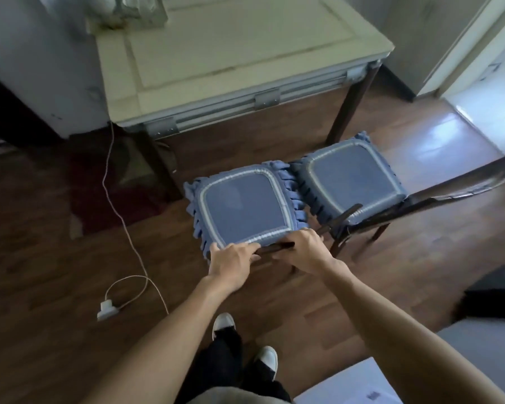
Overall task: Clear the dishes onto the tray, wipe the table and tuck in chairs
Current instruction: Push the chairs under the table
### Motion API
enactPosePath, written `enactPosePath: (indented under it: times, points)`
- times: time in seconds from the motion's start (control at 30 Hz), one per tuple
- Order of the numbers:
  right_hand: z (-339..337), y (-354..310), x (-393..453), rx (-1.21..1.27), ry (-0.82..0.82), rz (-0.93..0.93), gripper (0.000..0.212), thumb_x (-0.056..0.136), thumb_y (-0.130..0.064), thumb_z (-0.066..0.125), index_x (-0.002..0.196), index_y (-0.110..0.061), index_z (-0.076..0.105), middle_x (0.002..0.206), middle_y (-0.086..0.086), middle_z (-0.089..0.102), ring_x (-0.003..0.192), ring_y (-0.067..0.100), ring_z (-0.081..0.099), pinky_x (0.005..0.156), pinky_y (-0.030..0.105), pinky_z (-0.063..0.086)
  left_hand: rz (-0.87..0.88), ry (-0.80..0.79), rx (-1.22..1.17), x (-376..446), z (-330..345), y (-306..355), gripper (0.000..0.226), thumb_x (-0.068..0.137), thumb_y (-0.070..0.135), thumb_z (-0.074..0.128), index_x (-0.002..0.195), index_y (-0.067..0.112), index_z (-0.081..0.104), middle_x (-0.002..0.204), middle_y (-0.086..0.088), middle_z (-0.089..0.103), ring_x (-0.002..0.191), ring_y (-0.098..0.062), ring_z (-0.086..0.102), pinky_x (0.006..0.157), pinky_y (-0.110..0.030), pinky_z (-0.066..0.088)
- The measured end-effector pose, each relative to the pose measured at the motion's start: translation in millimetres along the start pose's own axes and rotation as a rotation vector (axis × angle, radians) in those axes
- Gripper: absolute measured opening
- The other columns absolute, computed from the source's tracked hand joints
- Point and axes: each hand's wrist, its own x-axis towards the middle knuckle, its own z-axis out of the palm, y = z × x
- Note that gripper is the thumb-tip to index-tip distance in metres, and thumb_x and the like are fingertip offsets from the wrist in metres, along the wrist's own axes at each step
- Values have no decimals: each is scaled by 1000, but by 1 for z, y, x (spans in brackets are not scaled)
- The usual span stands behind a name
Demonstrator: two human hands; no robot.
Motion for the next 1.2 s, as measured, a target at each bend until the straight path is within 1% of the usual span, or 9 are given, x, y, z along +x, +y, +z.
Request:
enactPosePath:
  times: [0.1,0.27,0.43,0.53,0.67,0.9,1.03,1.1,1.2]
  points:
    - [-5,-10,27,27,51,39,28,70,-45,84,87,-22,79,81,-2,76,81,18,67,64,24,40,-65,59,24,19,-15,-8,28,100,34,49,126,34,59,119,6,70,113,-22,61,106,-60,19]
    - [-3,-28,75,30,54,55,29,71,-49,81,86,-24,78,83,-2,75,82,18,65,53,13,27,-120,83,14,56,-31,-39,31,99,37,50,129,37,58,120,9,69,116,-18,56,97,-46,25]
    - [-2,-46,139,52,4,86,34,71,-51,80,83,-20,77,80,-1,74,81,19,65,58,25,32,-156,85,-24,102,-53,-78,32,98,30,53,129,34,60,121,6,69,117,-19,56,99,-45,23]
    - [-7,-54,185,54,9,82,32,72,-51,80,85,-21,78,83,-2,75,84,19,65,59,26,33,-161,147,-44,137,-67,-101,33,97,22,54,128,33,61,121,7,69,116,-19,56,103,-47,22]
    - [-17,-68,245,84,-25,83,31,73,-48,81,89,-22,80,87,0,77,87,20,68,69,26,44,-179,163,-15,183,-90,-127,29,98,32,53,126,35,61,120,9,69,117,-18,56,103,-45,22]
    - [-33,-85,347,80,-103,99,35,74,-50,80,97,-24,79,87,-3,76,88,17,67,70,23,39,-268,189,-21,259,-129,-164,29,99,30,52,126,36,61,121,13,67,119,-15,54,109,-48,19]
    - [-45,-96,413,76,-152,73,34,75,-50,79,97,-24,78,88,-2,75,88,19,67,82,36,54,-342,173,-29,309,-157,-182,33,99,26,50,129,37,59,125,12,64,124,-17,48,111,-49,15]
    - [-52,-101,443,95,-171,74,35,75,-50,79,98,-24,78,92,-1,75,93,22,66,90,46,53,-379,192,-39,334,-169,-192,34,98,23,51,129,36,58,127,11,63,126,-18,46,114,-51,12]
    - [-58,-108,487,92,-182,57,34,75,-50,79,96,-23,78,92,2,75,94,25,66,91,47,53,-411,180,-24,367,-186,-208,33,99,26,51,129,36,58,127,9,62,127,-20,45,115,-52,11]
